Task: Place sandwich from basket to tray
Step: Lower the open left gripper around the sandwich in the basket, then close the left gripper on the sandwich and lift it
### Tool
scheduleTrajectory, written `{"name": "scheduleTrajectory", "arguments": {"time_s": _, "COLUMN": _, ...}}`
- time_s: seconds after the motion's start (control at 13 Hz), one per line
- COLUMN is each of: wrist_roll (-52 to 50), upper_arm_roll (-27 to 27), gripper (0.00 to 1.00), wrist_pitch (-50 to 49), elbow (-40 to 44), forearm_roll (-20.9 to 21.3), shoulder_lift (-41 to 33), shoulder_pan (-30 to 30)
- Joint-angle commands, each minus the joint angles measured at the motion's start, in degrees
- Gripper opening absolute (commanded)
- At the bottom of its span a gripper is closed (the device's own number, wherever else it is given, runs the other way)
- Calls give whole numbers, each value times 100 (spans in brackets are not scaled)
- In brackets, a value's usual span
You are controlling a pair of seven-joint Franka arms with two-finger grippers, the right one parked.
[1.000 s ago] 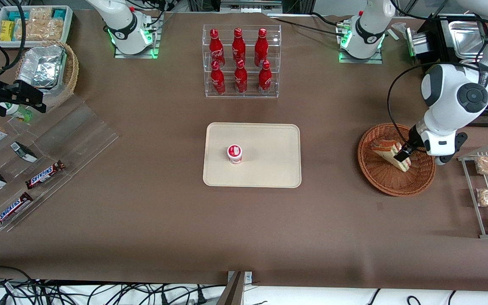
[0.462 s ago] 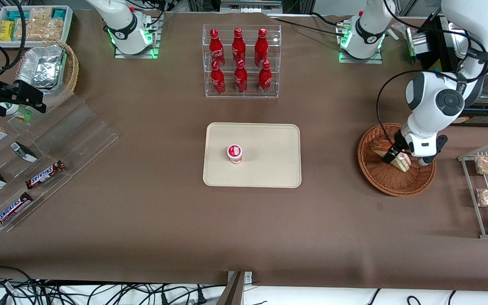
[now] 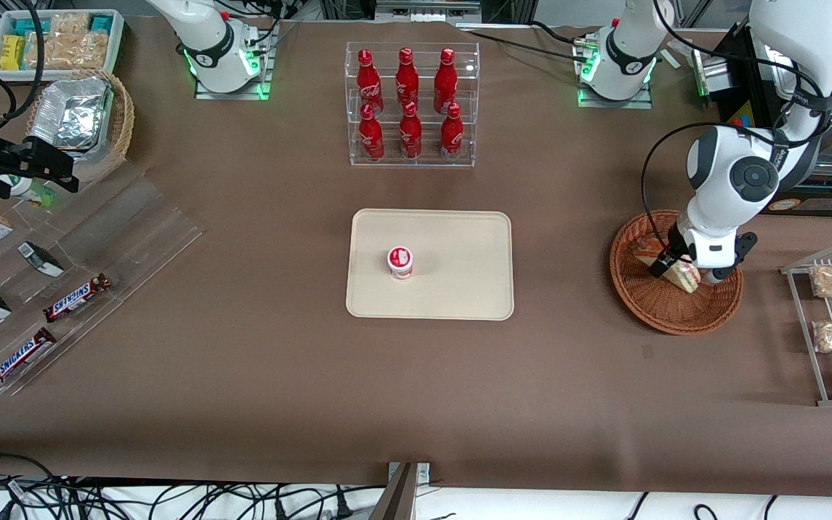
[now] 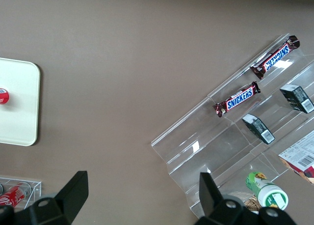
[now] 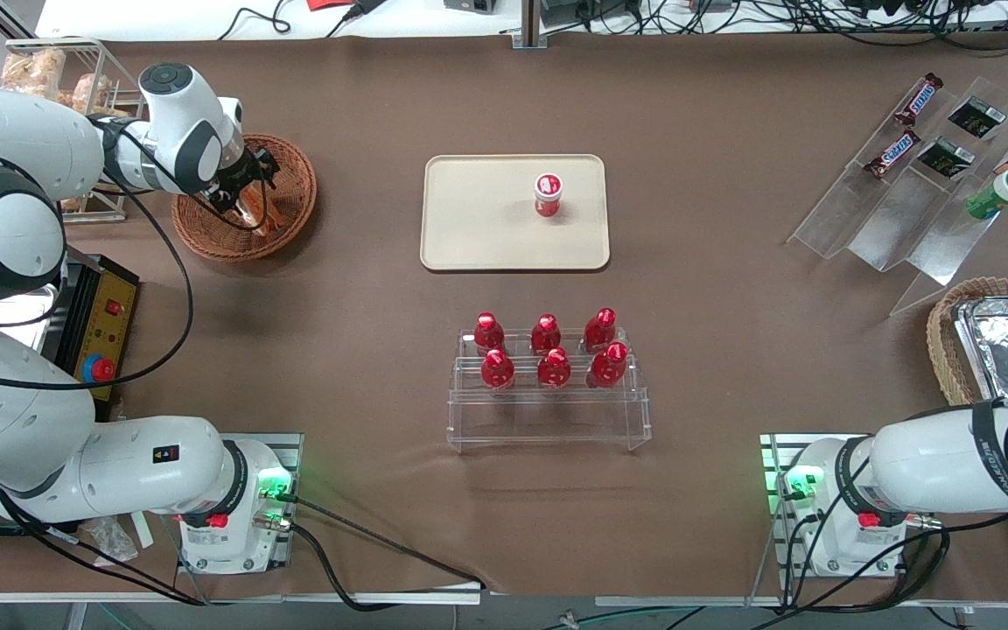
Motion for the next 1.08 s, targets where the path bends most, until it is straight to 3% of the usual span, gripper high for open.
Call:
{"name": "scheduleTrajectory", "arguments": {"time_s": 0.0, "wrist_roll": -123, "upper_arm_roll": -5, "gripper": 16, "wrist_pitch": 64, "elbow": -19, "forearm_roll": 221, "shoulder_lift": -1, "shoulder_pan": 14}}
{"name": "scheduleTrajectory", "arguments": {"time_s": 0.08, "wrist_roll": -114, "upper_arm_roll": -5, "gripper": 10, "wrist_pitch": 47, "elbow": -19, "forearm_roll": 282, "shoulder_lift": -1, "shoulder_pan": 22}}
{"name": "scheduleTrajectory", "arguments": {"time_s": 0.54, "wrist_roll": 385, "upper_arm_roll": -92, "gripper": 10, "wrist_pitch": -1006, "elbow": 366, "forearm_roll": 292, "shoulder_lift": -483, "shoulder_pan": 5}}
{"name": "scheduleTrajectory", "arguments": {"time_s": 0.85, "wrist_roll": 1062, "upper_arm_roll": -443, "gripper": 10, "wrist_pitch": -2674, "elbow": 1534, "forearm_roll": 178, "shoulder_lift": -590, "shoulder_pan": 5}}
{"name": "scheduleTrajectory", "arguments": {"time_s": 1.0, "wrist_roll": 1369, "upper_arm_roll": -663, "gripper": 10, "wrist_pitch": -3238, "elbow": 2140, "forearm_roll": -207, "shoulder_lift": -581, "shoulder_pan": 5}}
